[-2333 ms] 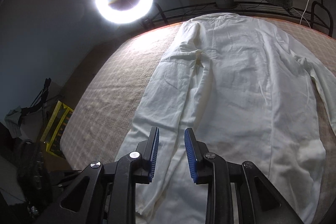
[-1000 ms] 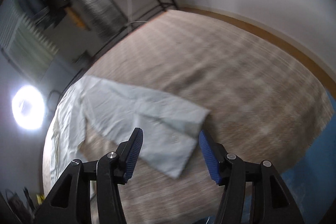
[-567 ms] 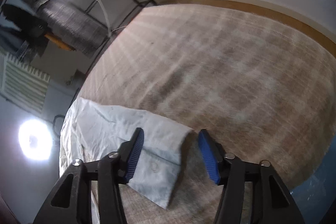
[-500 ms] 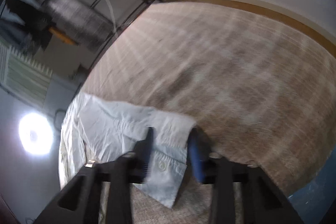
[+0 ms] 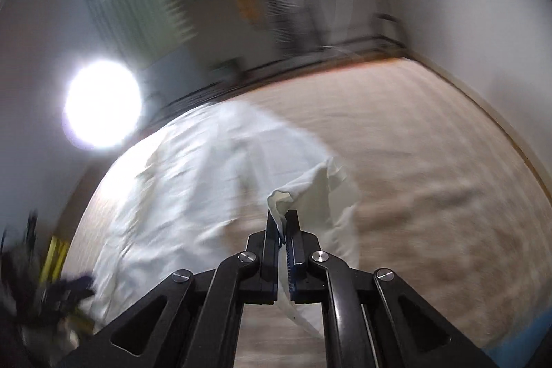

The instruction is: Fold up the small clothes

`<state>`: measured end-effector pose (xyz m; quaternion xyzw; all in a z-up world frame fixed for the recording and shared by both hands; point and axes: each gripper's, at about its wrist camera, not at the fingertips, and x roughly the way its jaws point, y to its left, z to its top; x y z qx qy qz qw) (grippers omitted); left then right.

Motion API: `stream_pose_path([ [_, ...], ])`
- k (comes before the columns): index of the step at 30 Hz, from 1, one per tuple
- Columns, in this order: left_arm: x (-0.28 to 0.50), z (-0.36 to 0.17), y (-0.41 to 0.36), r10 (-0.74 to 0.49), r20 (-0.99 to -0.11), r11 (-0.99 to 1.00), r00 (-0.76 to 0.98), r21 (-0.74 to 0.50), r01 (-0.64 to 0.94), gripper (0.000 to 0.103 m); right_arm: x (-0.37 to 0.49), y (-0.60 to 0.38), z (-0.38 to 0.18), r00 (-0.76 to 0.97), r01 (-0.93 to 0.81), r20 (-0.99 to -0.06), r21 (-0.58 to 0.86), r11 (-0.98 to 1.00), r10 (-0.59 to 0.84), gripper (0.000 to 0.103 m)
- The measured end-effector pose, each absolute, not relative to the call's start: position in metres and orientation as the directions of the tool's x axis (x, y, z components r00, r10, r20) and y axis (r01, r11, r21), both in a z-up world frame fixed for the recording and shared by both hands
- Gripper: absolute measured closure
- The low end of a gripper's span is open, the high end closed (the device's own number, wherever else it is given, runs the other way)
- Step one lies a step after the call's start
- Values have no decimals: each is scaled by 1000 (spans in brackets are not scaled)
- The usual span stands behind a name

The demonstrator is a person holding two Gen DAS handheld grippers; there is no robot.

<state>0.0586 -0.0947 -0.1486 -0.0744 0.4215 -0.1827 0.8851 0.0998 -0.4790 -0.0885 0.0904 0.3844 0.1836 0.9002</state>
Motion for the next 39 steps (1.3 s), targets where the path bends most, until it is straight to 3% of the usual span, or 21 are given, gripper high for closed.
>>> stream_pose_path([
  [4, 62, -152, -87, -399, -716, 917, 573, -322, 235, 59, 74, -404, -103, 506, -482, -685, 279, 830, 524, 102],
  [7, 66, -156, -88, -421, -716, 907, 557, -356, 227, 59, 64, -368, -125, 424, -560, -745, 230, 796, 514, 99],
  [9, 68, -158, -92, -448, -711, 893, 542, -382, 238, 59, 65, -365, -133, 359, -575, -762, 274, 771, 539, 74],
  [12, 71, -161, -106, -489, -708, 872, 510, -406, 272, 59, 64, -374, -126, 297, -590, -732, 364, 721, 613, 70],
  [18, 90, -171, -141, -525, -709, 851, 471, -425, 308, 59, 114, -414, -95, 375, -516, -695, 394, 761, 614, 60],
  [26, 129, -184, -172, -534, -718, 844, 447, -425, 325, 59, 235, -432, -105, 435, -359, -768, 332, 872, 471, 57],
  [28, 136, -188, -177, -541, -721, 839, 433, -426, 339, 75, 263, -431, -114, 429, -329, -785, 325, 887, 447, 57],
  [29, 138, -189, -180, -542, -724, 837, 427, -423, 346, 98, 282, -430, -120, 417, -310, -794, 334, 890, 443, 57],
  [39, 110, -177, -185, -619, -680, 780, 393, -473, 410, 103, 382, -410, -161, 370, -201, -899, 167, 965, 233, 57],
])
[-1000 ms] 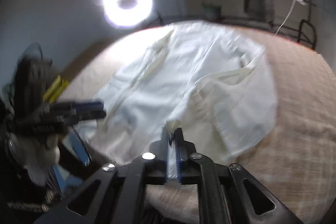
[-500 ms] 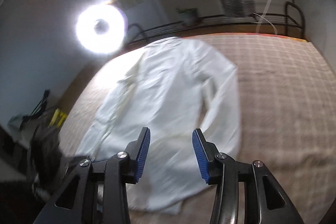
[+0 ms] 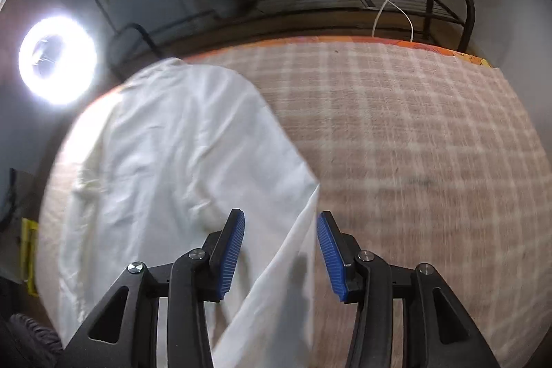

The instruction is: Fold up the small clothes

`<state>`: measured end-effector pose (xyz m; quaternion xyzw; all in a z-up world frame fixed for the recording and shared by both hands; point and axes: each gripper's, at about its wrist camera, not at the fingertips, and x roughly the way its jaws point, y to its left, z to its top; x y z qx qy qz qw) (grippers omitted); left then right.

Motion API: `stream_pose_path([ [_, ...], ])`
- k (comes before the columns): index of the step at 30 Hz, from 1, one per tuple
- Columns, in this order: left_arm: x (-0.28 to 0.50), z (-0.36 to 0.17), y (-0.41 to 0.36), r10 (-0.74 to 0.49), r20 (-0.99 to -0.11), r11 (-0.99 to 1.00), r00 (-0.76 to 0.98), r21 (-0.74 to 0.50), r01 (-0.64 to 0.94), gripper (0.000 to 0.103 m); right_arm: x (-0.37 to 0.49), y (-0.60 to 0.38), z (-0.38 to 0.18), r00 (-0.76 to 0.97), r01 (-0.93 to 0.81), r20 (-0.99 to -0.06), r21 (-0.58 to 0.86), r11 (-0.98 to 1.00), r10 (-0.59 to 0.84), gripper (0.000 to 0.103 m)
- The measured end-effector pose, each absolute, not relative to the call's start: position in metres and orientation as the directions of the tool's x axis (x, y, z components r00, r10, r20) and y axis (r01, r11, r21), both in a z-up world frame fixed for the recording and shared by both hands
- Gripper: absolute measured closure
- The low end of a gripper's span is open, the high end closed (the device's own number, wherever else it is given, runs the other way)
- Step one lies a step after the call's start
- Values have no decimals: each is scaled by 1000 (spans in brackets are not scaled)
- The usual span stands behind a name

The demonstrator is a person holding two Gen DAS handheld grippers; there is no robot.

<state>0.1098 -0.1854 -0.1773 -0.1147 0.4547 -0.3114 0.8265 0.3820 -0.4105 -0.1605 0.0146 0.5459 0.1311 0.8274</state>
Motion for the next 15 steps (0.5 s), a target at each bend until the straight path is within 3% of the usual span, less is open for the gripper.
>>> stream_pose_path([
  [2, 106, -176, -188, -624, -679, 775, 387, -474, 418, 103, 394, -409, -171, 343, -182, -918, 145, 972, 201, 61],
  [6, 97, -177, -195, -625, -680, 771, 384, -461, 439, 103, 402, -406, -176, 321, -177, -920, 175, 969, 225, 101],
  [15, 76, -180, -186, -664, -655, 744, 361, -534, 401, 103, 387, -353, -117, 400, -332, -875, 139, 933, 272, 102],
])
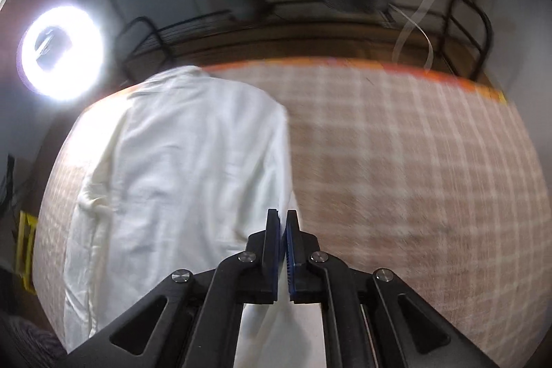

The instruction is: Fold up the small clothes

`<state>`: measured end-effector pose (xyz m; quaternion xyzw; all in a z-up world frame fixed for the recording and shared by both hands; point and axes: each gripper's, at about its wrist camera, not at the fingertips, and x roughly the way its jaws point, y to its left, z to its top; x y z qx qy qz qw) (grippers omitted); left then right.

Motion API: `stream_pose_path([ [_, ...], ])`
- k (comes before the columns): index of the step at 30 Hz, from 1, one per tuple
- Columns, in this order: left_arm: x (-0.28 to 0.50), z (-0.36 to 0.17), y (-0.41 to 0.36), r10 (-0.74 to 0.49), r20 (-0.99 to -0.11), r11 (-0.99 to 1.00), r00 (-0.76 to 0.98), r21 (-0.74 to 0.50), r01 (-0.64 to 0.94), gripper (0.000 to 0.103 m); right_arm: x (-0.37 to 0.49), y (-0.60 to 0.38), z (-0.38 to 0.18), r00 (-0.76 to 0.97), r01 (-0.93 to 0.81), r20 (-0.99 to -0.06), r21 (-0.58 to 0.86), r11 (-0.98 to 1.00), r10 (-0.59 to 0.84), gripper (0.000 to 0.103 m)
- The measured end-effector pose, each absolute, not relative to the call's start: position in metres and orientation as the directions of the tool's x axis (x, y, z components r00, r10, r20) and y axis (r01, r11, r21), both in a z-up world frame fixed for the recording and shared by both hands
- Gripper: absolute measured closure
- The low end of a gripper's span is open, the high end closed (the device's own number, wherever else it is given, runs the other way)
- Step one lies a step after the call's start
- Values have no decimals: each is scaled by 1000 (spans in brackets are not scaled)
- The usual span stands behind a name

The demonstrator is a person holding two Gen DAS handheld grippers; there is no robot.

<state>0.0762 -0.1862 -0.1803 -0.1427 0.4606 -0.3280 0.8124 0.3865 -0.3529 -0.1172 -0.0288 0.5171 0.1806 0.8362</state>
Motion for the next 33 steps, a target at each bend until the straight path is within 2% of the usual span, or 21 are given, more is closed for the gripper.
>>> stream_pose_path([
  [6, 75, -193, -171, -681, -645, 733, 348, -595, 330, 103, 389, -276, -124, 386, -460, -885, 59, 886, 259, 102],
  [12, 80, -221, -158, -676, -669, 736, 309, -630, 246, 103, 400, -232, -169, 317, -524, -906, 78, 848, 279, 102],
  [14, 80, -225, -152, -666, -680, 745, 306, -627, 229, 103, 399, -227, -177, 296, -522, -913, 90, 848, 279, 97],
  [15, 80, -225, -150, -658, -686, 752, 309, -619, 227, 103, 398, -229, -177, 290, -518, -913, 103, 849, 288, 91],
  [17, 80, -222, -147, -650, -694, 760, 309, -605, 238, 103, 394, -241, -161, 296, -505, -889, 164, 848, 349, 77],
  [19, 79, -218, -145, -643, -699, 766, 313, -592, 251, 96, 387, -255, -143, 313, -491, -869, 198, 849, 384, 75],
  [21, 79, -216, -141, -644, -697, 765, 317, -593, 252, 83, 373, -281, -120, 331, -463, -837, 259, 848, 436, 73],
  [22, 80, -215, -137, -643, -696, 765, 318, -594, 249, 81, 363, -296, -108, 338, -451, -818, 293, 843, 465, 73],
  [27, 79, -209, -114, -656, -676, 752, 336, -620, 222, 80, 279, -379, -85, 366, -396, -744, 419, 817, 559, 66],
  [33, 93, -196, -111, -674, -665, 738, 322, -626, 252, 80, 172, -433, -130, 299, -335, -738, 512, 791, 605, 64],
])
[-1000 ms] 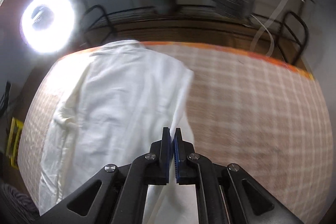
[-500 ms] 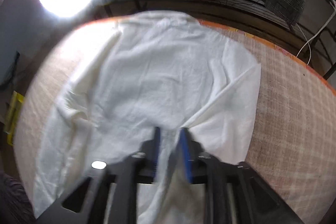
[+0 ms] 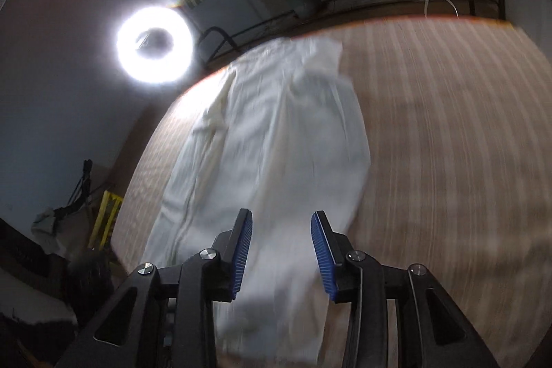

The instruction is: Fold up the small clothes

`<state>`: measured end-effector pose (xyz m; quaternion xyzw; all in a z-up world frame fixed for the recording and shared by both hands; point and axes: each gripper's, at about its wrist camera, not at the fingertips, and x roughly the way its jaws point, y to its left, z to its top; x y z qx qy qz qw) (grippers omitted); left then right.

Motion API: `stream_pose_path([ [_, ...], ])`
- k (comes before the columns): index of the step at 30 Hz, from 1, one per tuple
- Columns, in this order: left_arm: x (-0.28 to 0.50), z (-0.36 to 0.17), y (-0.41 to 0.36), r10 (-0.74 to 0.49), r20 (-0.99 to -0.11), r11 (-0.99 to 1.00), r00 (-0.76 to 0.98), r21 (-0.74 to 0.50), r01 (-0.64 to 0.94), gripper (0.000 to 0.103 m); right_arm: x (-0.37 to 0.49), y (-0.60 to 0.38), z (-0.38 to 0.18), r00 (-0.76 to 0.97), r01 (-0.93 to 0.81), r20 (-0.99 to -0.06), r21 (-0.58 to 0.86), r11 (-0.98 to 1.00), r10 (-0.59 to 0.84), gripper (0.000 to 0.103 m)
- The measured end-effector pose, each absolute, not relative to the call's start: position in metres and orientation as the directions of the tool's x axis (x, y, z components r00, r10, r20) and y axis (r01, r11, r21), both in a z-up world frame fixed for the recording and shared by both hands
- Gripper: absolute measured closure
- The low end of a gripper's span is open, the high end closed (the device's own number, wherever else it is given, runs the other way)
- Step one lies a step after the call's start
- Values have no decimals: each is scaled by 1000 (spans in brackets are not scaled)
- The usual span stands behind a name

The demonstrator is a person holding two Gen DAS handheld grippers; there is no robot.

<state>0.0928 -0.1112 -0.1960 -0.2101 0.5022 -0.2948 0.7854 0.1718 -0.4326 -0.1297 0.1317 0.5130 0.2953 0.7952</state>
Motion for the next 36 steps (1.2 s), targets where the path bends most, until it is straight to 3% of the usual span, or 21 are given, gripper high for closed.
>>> stream_pose_path([
  [5, 107, -207, -131, -676, -683, 737, 278, -625, 256, 82, 126, -436, -162, 264, -304, -738, 547, 780, 621, 62],
  [6, 108, -208, -134, -681, -681, 732, 268, -628, 263, 93, 124, -435, -166, 258, -304, -738, 551, 777, 624, 66],
  [7, 108, -208, -137, -681, -685, 732, 259, -628, 264, 98, 124, -433, -169, 248, -310, -739, 553, 773, 627, 70],
  [9, 111, -210, -138, -689, -682, 725, 247, -639, 258, 101, 126, -428, -172, 220, -330, -732, 566, 755, 645, 93],
  [10, 111, -209, -138, -691, -680, 723, 244, -643, 252, 102, 129, -426, -170, 207, -332, -726, 578, 745, 656, 99],
  [14, 110, -192, -135, -693, -658, 720, 294, -648, 248, 103, 132, -442, -148, 201, -321, -616, 694, 645, 762, 102],
  [17, 105, -191, -135, -670, -673, 742, 312, -623, 249, 103, 138, -454, -141, 203, -297, -601, 714, 634, 773, 102],
  [22, 98, -199, -143, -617, -727, 787, 300, -566, 247, 103, 143, -449, -181, 126, -190, -766, 605, 773, 630, 100],
  [25, 96, -191, -145, -615, -719, 788, 324, -568, 236, 103, 138, -452, -191, 144, -183, -799, 559, 809, 584, 93],
  [26, 96, -188, -146, -610, -719, 792, 332, -561, 240, 103, 135, -452, -189, 163, -197, -811, 531, 824, 562, 85],
  [29, 100, -172, -161, -592, -716, 806, 372, -514, 294, 103, 127, -453, -174, 204, -245, -787, 535, 808, 582, 80],
  [32, 109, -167, -174, -570, -727, 820, 382, -479, 313, 103, 123, -464, -155, 275, -278, -732, 559, 781, 623, 61],
  [33, 112, -167, -178, -565, -732, 824, 382, -475, 309, 103, 125, -465, -153, 279, -277, -725, 567, 776, 630, 59],
  [36, 116, -168, -183, -544, -742, 837, 391, -449, 312, 103, 135, -462, -162, 241, -263, -729, 586, 766, 641, 64],
])
